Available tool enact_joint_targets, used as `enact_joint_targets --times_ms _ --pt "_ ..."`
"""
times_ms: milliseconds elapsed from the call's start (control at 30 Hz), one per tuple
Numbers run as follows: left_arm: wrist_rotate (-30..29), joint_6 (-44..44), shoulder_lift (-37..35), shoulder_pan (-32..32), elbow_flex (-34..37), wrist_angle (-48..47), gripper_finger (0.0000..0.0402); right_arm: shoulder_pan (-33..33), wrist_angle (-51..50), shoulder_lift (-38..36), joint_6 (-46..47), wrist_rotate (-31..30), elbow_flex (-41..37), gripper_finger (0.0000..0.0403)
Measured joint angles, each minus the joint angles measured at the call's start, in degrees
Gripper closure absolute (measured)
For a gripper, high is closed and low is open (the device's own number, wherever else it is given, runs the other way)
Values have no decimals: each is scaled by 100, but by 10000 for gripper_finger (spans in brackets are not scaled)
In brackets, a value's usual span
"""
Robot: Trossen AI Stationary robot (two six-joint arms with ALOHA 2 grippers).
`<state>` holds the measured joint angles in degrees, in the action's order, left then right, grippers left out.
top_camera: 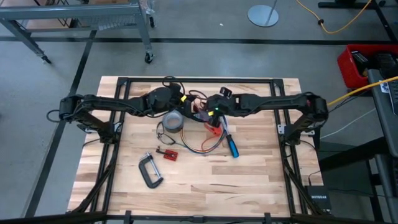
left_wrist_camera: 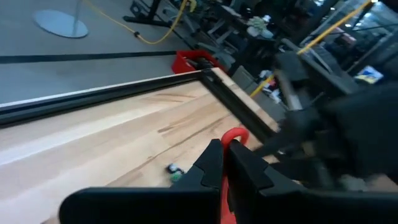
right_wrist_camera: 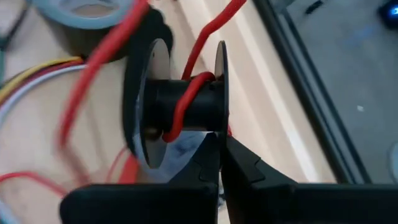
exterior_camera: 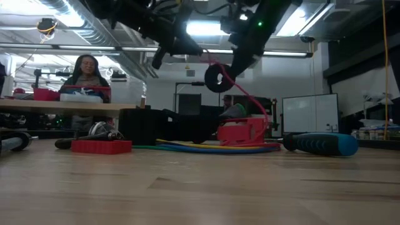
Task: Coil cords
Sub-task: Coil the red wire cable onto the black spool
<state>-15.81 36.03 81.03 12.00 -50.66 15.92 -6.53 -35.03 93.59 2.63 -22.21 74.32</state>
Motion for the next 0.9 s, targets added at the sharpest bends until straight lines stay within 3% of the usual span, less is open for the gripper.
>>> enact_joint_targets --times_ms 367,633,900 --pt "-17 107 22 -612 -6 35 400 -256 1572 32 43 52 35 398" --pt "-420 11 27 -917 -6 -55 400 -252 2486 32 347 189 42 398" --pt "-1410 -337 28 -1157 -6 -601 400 -292 2256 22 459 447 462 398"
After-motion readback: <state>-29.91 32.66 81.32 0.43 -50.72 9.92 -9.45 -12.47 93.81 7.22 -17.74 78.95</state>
